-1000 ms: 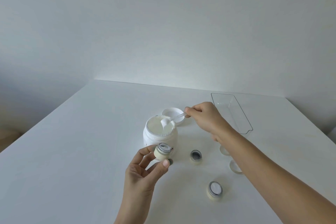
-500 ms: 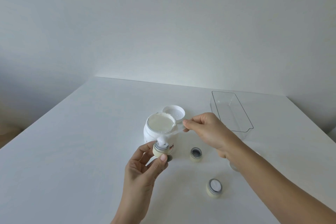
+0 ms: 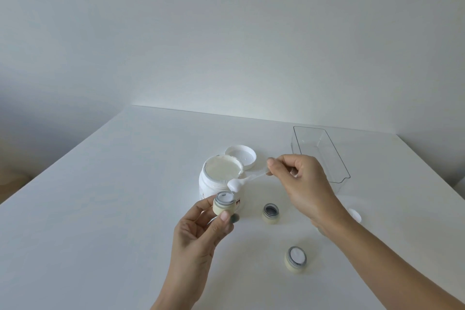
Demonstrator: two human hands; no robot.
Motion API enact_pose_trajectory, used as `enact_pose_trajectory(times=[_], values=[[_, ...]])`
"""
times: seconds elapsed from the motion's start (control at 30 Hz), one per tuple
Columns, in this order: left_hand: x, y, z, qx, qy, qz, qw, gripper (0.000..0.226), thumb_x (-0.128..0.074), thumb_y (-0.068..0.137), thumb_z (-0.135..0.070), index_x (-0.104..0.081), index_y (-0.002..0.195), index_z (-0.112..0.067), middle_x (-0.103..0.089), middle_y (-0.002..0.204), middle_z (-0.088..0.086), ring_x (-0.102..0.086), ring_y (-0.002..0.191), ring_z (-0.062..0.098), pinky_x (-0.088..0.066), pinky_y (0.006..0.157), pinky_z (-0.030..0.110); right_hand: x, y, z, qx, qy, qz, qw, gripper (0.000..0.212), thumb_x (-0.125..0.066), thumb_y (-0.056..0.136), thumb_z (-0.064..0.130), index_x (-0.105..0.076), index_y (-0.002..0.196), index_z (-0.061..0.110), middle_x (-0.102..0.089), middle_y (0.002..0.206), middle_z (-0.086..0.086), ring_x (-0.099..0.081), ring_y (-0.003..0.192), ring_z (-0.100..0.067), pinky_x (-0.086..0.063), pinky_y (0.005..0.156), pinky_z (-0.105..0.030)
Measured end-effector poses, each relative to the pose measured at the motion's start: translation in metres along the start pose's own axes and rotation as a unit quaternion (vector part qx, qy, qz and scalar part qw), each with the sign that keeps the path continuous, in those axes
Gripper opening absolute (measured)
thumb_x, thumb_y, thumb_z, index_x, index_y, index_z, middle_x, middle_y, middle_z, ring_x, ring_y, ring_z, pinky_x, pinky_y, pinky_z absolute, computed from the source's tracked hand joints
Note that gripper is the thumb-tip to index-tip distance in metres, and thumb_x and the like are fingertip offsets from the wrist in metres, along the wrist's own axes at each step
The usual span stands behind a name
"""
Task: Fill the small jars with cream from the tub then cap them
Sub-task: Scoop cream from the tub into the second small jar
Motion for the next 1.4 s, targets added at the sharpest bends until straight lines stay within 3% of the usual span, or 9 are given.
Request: enact_pose_trajectory(times=[0.1,0.23,0.3,0.53,0.8,0.97,1.07,1.17,1.4], values=[[0.0,0.0,0.001,0.003,-0.007,0.0,1.0,0.031,-0.08,0.064,-0.023,-0.076,0.094,-0.015,-0.077,0.09,0.012,-0.075,0.083,0.025,-0.058,0.069,0.022,0.007,-0.016,0.018,0.111,-0.014,-0.08,0.991,0.025,-0.06,0.092,0.029,-0.067,0.07,0.021,-0.061,0.074,0.003,-0.052,0.08,-0.011,-0.041,0.09,-0.049],[-0.001,0.0,0.0,0.004,-0.013,-0.005,1.0,0.03,-0.079,0.064,-0.026,-0.077,0.091,-0.012,-0.076,0.083,0.013,-0.075,0.08,0.024,-0.058,0.067,0.022,0.009,-0.046,0.044,0.287,-0.112,-0.18,0.934,0.025,-0.056,0.09,0.033,-0.069,0.072,0.021,-0.047,0.074,0.014,-0.045,0.074,-0.01,-0.029,0.074,-0.032],[0.0,0.0,0.0,0.005,-0.018,-0.007,1.0,0.031,-0.08,0.064,-0.026,-0.076,0.09,-0.01,-0.075,0.083,0.014,-0.075,0.079,0.024,-0.058,0.066,0.022,0.007,-0.06,0.051,0.361,-0.153,-0.212,0.895,0.026,-0.055,0.092,0.032,-0.071,0.074,0.02,-0.047,0.075,0.011,-0.043,0.075,-0.014,-0.025,0.072,-0.033],[0.001,0.001,0.0,0.003,-0.017,-0.005,1.0,0.032,-0.079,0.067,-0.025,-0.075,0.093,-0.007,-0.076,0.088,0.013,-0.074,0.078,0.021,-0.058,0.069,0.023,0.0,-0.091,0.054,0.495,-0.21,-0.232,0.811,0.003,-0.063,0.091,0.029,-0.064,0.094,0.027,-0.042,0.083,0.013,-0.043,0.077,-0.014,-0.018,0.074,-0.034],[0.002,0.001,0.0,-0.002,-0.028,-0.009,1.0,0.03,-0.079,0.066,-0.022,-0.075,0.093,-0.008,-0.075,0.089,0.012,-0.075,0.085,0.023,-0.058,0.072,0.024,0.018,-0.098,0.057,0.479,-0.188,-0.261,0.816,0.007,-0.058,0.093,0.031,-0.064,0.091,0.027,-0.043,0.082,0.014,-0.043,0.075,-0.014,-0.023,0.07,-0.037],[0.0,0.0,0.001,-0.001,-0.033,-0.001,0.999,0.031,-0.079,0.066,-0.018,-0.076,0.096,-0.009,-0.075,0.099,0.014,-0.073,0.097,0.031,-0.058,0.075,0.024,0.043,-0.067,0.044,0.33,-0.098,-0.287,0.894,0.019,-0.06,0.089,0.025,-0.068,0.073,0.019,-0.051,0.071,0.005,-0.048,0.069,-0.019,-0.03,0.068,-0.039],[-0.001,0.001,0.001,0.002,-0.035,0.004,0.999,0.027,-0.077,0.072,-0.01,-0.075,0.099,-0.007,-0.075,0.103,0.015,-0.072,0.1,0.034,-0.058,0.075,0.024,0.038,-0.036,0.039,0.24,-0.089,-0.242,0.936,0.022,-0.059,0.087,0.031,-0.068,0.07,0.02,-0.052,0.071,0.007,-0.051,0.074,-0.019,-0.028,0.072,-0.036],[-0.003,0.001,0.001,0.006,-0.049,0.003,0.999,0.033,-0.078,0.068,-0.016,-0.074,0.1,-0.011,-0.075,0.101,0.016,-0.073,0.098,0.035,-0.059,0.073,0.024,0.014,-0.006,0.045,0.211,-0.159,-0.164,0.951,0.017,-0.065,0.084,0.036,-0.072,0.073,0.025,-0.055,0.076,0.009,-0.051,0.083,-0.018,-0.016,0.074,-0.029],[-0.001,0.002,0.001,0.01,-0.063,-0.011,0.998,0.021,-0.075,0.073,-0.008,-0.074,0.094,-0.012,-0.075,0.094,0.018,-0.075,0.087,0.036,-0.06,0.067,0.025,-0.07,0.034,0.062,0.28,-0.377,0.05,0.881,0.026,-0.053,0.093,0.04,-0.073,0.085,0.025,-0.052,0.09,0.005,-0.041,0.099,-0.021,-0.012,0.074,-0.033]])
Point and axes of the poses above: each hand's wrist, its own y-axis towards the middle knuckle, its own x-axis out of the back of the hand, z = x × y, the point moved 9 cm from there along y, towards the middle knuckle
